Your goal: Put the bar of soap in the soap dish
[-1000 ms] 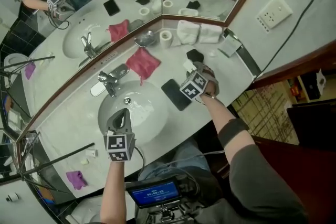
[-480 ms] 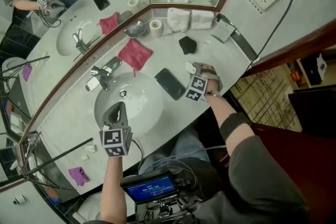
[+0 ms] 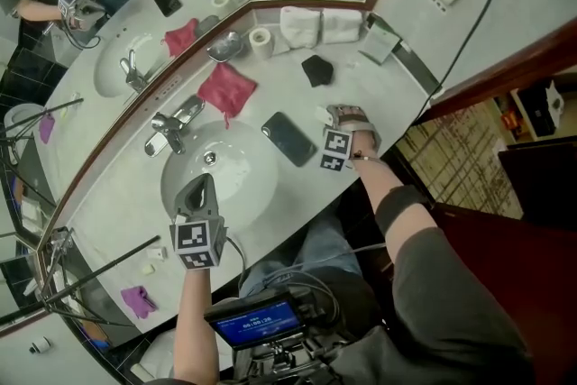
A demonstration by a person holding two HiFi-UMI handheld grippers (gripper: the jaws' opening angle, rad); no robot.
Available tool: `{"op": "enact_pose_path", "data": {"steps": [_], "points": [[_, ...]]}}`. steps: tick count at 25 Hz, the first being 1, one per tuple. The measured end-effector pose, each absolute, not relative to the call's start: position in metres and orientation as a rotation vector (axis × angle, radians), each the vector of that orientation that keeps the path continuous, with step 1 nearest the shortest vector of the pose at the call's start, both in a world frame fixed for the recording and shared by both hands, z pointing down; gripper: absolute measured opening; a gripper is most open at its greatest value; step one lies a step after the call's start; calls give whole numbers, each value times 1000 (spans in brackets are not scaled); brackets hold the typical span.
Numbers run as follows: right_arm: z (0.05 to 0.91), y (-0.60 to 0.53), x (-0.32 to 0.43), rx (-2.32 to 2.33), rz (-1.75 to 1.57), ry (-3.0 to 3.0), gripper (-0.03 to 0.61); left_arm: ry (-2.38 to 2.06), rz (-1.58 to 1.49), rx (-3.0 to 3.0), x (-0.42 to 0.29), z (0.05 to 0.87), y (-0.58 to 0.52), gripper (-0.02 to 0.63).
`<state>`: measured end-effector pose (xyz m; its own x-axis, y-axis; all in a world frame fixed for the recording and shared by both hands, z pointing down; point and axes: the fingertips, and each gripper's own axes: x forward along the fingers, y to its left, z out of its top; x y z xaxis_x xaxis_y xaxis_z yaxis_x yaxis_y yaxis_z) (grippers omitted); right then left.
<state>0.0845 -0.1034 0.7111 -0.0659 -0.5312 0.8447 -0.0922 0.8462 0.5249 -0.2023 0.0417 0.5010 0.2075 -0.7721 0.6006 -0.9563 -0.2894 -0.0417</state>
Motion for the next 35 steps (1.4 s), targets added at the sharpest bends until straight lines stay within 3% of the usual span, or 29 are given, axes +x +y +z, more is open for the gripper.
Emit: {"op": "enact_pose_path", "data": {"steps": [4,23,35], "points": [[708,-105,87,522,-377,-1624,265,-1623,749,2158,-199,496,39,0],[659,-90,82,486,-462,-1634,259,-1664,653,2194,-192,475,44,0],[605,-67,93,574,-437,-1671,177,-1694,601,2218,-198,453,52,0]]}}
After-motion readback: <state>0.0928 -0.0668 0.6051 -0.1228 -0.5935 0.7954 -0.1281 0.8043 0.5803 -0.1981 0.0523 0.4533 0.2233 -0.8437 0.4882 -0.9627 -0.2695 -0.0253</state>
